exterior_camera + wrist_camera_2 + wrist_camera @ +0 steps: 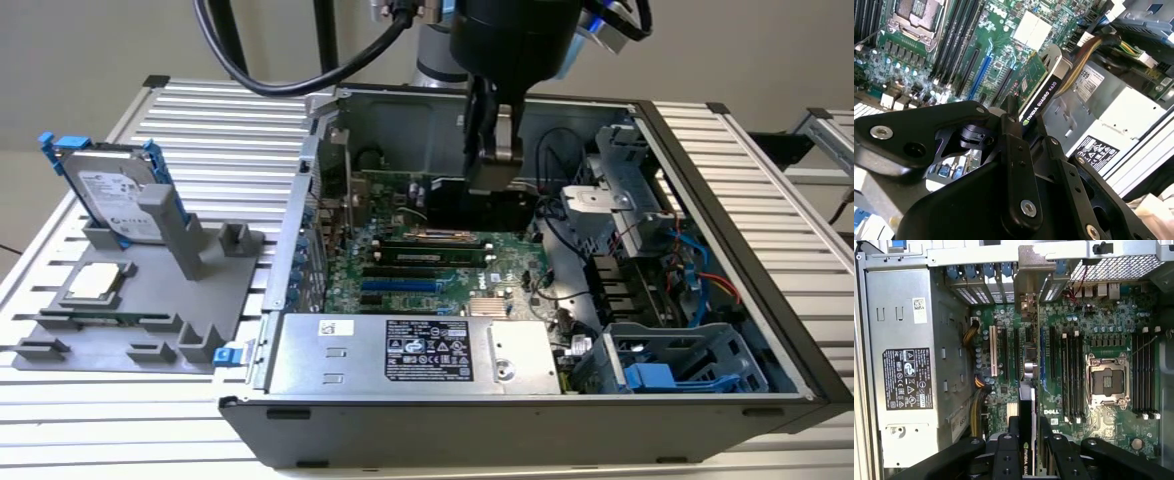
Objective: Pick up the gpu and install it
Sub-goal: 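Insert the gpu into the slot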
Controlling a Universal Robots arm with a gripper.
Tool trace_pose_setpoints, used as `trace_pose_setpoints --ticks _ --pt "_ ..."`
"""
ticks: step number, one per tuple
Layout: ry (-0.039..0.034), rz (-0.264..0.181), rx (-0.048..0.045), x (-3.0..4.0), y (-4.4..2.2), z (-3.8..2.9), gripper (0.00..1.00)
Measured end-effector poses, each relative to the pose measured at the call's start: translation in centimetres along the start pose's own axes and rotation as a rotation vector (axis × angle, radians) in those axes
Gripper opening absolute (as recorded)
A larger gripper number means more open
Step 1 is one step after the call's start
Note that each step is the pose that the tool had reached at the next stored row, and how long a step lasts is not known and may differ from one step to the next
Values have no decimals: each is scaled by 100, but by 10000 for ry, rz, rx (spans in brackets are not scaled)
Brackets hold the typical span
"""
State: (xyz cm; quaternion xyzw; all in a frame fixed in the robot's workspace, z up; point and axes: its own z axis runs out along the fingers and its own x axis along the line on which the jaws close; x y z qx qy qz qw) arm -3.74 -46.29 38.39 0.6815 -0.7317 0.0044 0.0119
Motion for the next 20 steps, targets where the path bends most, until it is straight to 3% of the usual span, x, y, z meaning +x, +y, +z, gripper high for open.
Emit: trace_pose_setpoints --ticks 4,9,20 --pt "65 -1 5 -5 -4 18 0" --pt "75 0 5 -7 -4 23 0" --pt "160 1 10 -65 -19 150 0"
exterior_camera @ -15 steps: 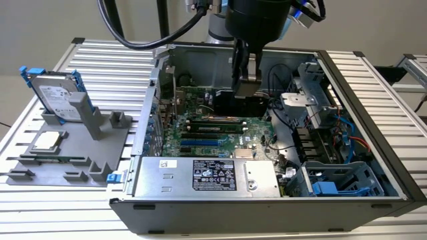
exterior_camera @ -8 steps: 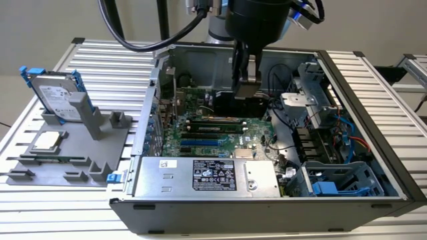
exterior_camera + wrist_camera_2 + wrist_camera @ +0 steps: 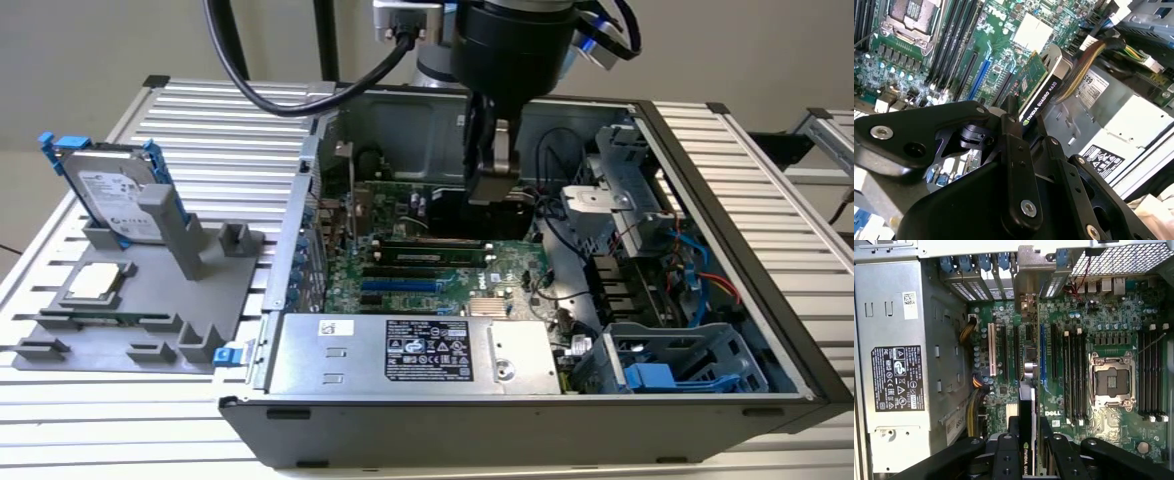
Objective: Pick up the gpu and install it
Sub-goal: 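Insert the gpu into the slot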
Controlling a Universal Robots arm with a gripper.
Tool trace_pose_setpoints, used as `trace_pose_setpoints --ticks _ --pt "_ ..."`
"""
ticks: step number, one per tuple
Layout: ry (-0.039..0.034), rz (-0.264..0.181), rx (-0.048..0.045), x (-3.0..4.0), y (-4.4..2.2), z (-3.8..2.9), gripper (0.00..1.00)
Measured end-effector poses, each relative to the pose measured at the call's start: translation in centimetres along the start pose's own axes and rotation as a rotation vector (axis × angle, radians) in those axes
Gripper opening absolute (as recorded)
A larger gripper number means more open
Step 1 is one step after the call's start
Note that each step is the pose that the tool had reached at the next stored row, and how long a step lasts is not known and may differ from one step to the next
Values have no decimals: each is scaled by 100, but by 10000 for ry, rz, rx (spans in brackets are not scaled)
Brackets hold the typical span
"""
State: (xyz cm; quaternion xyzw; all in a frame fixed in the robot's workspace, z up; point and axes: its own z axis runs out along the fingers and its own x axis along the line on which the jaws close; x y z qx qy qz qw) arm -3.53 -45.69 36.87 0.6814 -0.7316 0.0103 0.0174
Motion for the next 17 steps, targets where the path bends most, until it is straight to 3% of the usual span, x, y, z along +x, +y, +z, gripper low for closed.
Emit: trace_pose_setpoints --ticks 17 --pt "11 0 2 -8 0 55 0"
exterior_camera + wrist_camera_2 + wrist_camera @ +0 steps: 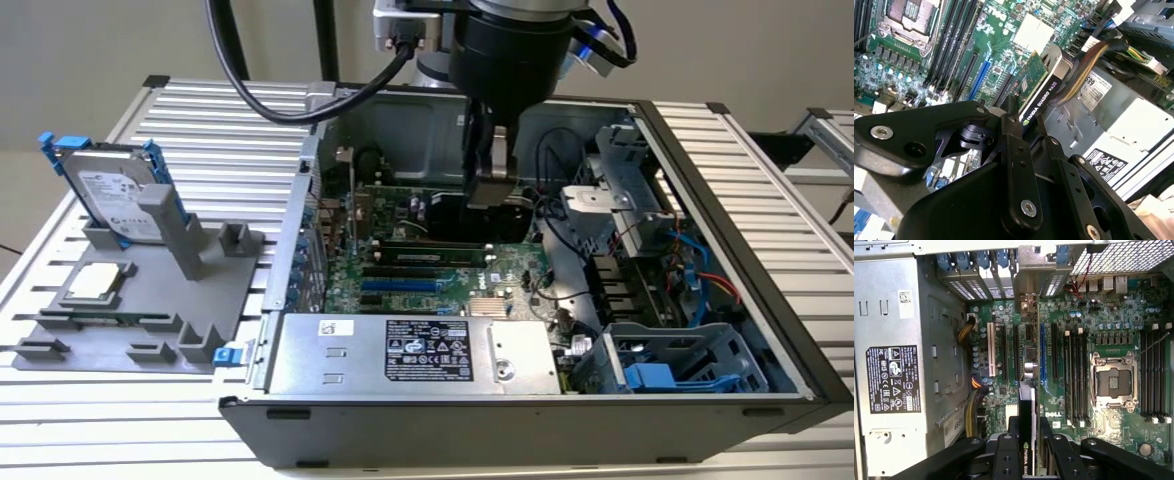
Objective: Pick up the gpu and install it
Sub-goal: 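Insert the gpu into the slot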
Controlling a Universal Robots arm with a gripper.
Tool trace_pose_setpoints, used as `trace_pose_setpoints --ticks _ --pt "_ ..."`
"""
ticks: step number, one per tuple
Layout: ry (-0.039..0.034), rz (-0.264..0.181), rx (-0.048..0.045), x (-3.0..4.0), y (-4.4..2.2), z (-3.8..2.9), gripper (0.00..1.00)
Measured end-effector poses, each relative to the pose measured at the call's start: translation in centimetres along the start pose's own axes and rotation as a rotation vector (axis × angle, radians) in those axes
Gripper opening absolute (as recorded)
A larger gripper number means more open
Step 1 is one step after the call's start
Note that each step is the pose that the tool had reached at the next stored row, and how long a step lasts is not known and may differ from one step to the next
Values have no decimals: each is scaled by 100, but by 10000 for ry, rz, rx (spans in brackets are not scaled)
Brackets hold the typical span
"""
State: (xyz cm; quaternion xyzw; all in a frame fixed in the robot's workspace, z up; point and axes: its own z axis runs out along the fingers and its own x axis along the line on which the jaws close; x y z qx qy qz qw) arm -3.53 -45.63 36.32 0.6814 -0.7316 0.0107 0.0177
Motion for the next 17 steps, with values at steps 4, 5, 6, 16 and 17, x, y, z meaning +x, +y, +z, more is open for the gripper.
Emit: trace_pose_setpoints --ticks 4,5,6,16,17 --pt "3 0 -1 -1 0 21 0" --pt "4 0 -1 -1 0 22 0" --pt "5 0 -1 -1 0 22 0" --pt "13 2 -5 -3 -1 70 0" --pt "26 3 -6 -5 0 78 0"
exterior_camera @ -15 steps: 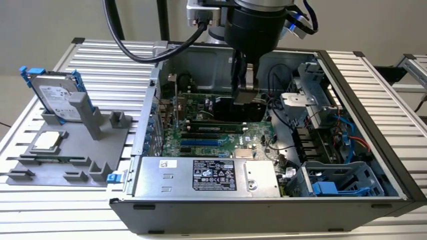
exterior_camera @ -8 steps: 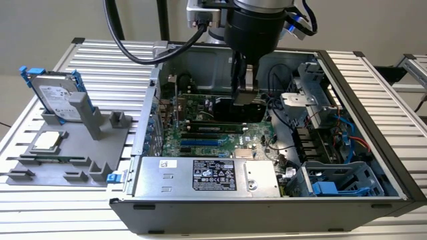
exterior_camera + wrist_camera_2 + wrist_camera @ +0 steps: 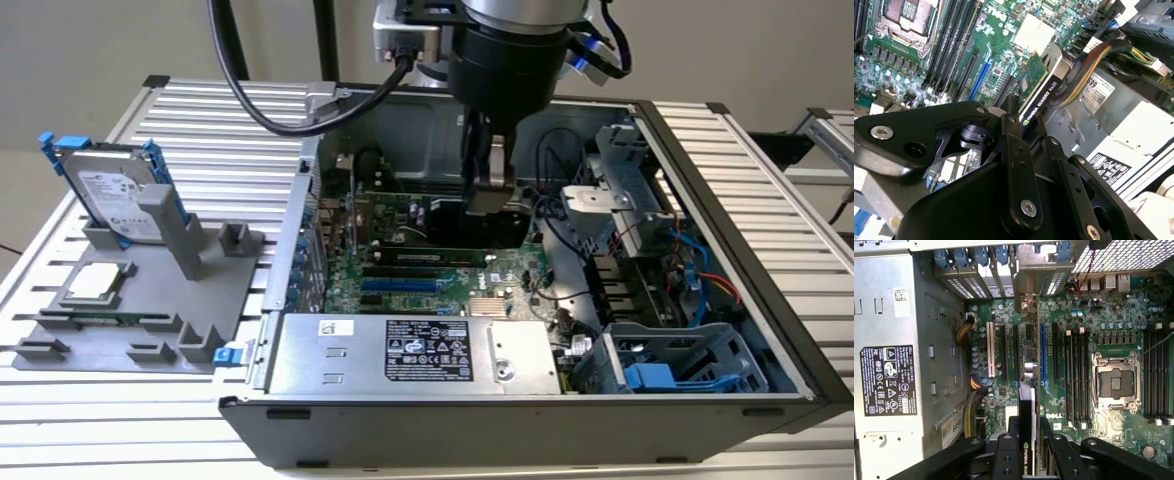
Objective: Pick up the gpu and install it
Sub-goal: 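Insert the gpu into the slot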
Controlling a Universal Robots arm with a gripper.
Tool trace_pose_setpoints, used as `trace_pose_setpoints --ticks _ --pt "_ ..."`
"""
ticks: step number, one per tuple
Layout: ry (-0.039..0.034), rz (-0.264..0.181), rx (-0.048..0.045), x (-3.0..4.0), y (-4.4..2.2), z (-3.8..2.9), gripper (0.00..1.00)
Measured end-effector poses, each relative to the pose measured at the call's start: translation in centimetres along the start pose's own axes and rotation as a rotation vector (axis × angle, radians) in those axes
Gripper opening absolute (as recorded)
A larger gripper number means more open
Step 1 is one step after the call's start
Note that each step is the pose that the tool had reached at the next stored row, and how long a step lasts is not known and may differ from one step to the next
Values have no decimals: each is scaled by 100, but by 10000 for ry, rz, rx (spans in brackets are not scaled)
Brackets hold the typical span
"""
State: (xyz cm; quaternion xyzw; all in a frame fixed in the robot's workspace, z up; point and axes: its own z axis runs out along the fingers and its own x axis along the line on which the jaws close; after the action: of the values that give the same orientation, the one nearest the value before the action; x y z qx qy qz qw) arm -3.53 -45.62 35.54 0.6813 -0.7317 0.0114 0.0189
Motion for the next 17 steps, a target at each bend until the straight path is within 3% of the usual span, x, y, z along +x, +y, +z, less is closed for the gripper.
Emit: trace_pose_setpoints --ticks 5,9,17 --pt "110 -1 -6 -30 1 41 0" --pt "199 -2 -77 -38 2 64 0" --pt "194 -3 -78 -38 2 66 0"
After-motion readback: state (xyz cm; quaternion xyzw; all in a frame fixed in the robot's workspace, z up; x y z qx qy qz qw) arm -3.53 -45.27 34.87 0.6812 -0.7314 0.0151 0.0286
